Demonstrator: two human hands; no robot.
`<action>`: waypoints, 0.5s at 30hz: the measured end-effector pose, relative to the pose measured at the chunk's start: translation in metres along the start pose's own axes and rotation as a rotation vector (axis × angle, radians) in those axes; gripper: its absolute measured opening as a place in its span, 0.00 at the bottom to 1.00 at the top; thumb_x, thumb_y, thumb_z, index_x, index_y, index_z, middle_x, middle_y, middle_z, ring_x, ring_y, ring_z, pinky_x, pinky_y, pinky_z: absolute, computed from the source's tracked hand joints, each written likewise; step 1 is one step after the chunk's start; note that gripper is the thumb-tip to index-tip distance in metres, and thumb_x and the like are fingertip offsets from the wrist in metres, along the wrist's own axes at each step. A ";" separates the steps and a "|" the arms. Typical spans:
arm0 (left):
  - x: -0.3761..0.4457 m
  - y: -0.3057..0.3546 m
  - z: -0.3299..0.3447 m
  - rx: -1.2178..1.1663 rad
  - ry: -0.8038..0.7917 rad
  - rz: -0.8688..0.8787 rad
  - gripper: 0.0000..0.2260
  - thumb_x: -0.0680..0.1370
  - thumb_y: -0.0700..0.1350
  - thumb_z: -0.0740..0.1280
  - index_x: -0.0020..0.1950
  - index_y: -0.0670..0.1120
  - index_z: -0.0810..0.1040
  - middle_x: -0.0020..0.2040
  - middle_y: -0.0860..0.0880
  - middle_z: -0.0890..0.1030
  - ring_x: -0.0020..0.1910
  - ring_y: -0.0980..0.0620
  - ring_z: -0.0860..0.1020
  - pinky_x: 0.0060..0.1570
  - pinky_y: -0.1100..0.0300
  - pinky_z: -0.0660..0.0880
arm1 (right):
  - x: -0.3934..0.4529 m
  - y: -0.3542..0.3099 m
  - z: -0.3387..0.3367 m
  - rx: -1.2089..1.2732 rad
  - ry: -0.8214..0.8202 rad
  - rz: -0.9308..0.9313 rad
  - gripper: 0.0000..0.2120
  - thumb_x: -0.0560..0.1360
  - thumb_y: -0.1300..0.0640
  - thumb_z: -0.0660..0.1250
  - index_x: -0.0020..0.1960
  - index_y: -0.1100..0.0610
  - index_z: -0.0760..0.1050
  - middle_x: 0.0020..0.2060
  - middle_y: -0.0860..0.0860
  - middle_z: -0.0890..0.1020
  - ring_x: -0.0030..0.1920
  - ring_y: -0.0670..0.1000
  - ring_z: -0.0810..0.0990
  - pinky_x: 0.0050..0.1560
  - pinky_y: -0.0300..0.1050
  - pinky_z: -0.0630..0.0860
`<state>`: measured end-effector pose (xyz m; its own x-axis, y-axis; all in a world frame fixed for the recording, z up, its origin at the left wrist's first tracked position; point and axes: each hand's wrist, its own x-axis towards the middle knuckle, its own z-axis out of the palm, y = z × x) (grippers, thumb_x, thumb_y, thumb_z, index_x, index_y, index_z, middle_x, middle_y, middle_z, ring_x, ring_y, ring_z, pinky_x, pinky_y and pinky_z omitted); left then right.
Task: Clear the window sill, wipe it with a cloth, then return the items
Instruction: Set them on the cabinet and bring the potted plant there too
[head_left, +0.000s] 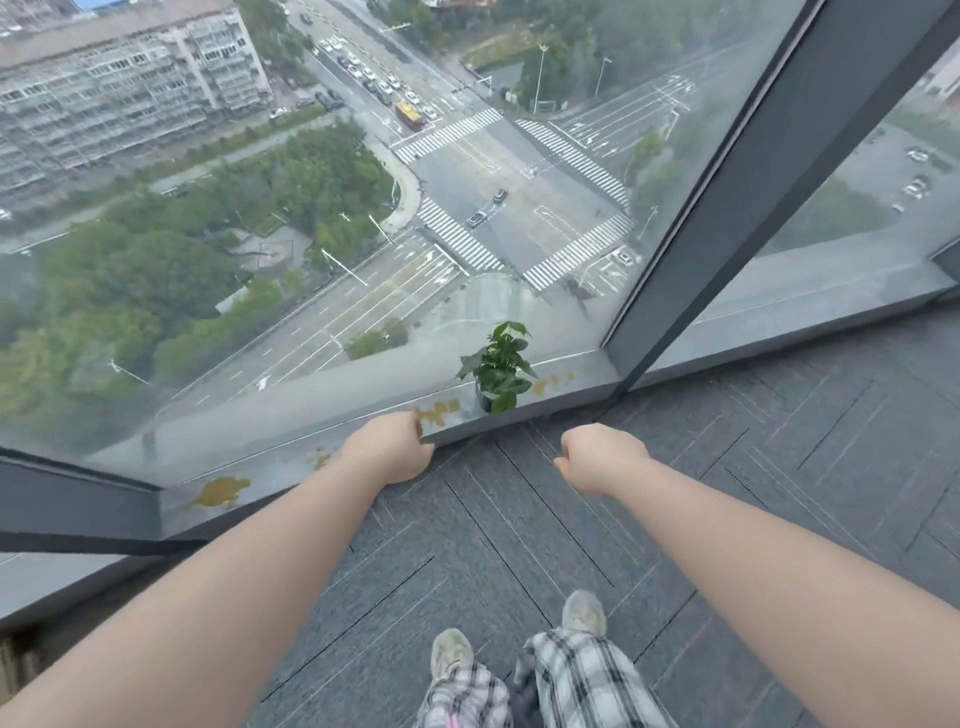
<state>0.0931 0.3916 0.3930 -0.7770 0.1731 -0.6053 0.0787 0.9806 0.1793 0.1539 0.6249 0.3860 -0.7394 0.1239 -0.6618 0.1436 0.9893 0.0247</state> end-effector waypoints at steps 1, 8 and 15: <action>0.014 0.002 0.005 -0.002 -0.010 -0.005 0.18 0.78 0.53 0.60 0.65 0.47 0.72 0.64 0.47 0.76 0.63 0.45 0.74 0.60 0.52 0.73 | 0.016 0.002 0.001 -0.002 -0.008 -0.007 0.15 0.80 0.47 0.55 0.57 0.54 0.74 0.57 0.52 0.78 0.56 0.57 0.77 0.54 0.50 0.75; 0.127 0.006 0.049 -0.022 -0.042 -0.059 0.16 0.79 0.52 0.60 0.64 0.46 0.73 0.64 0.48 0.76 0.63 0.45 0.73 0.60 0.53 0.72 | 0.145 0.021 0.025 -0.051 -0.054 -0.049 0.15 0.80 0.47 0.55 0.58 0.54 0.74 0.56 0.51 0.78 0.55 0.56 0.77 0.51 0.49 0.75; 0.254 0.004 0.134 -0.080 0.027 -0.085 0.21 0.78 0.52 0.61 0.70 0.49 0.67 0.69 0.48 0.72 0.68 0.46 0.70 0.62 0.53 0.68 | 0.280 0.050 0.100 -0.039 -0.029 -0.053 0.15 0.79 0.45 0.56 0.56 0.53 0.74 0.54 0.51 0.78 0.54 0.56 0.77 0.49 0.48 0.73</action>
<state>-0.0199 0.4519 0.1362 -0.7955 0.0860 -0.5998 -0.0373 0.9810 0.1902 0.0202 0.7015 0.1272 -0.7257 0.0697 -0.6844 0.0785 0.9967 0.0183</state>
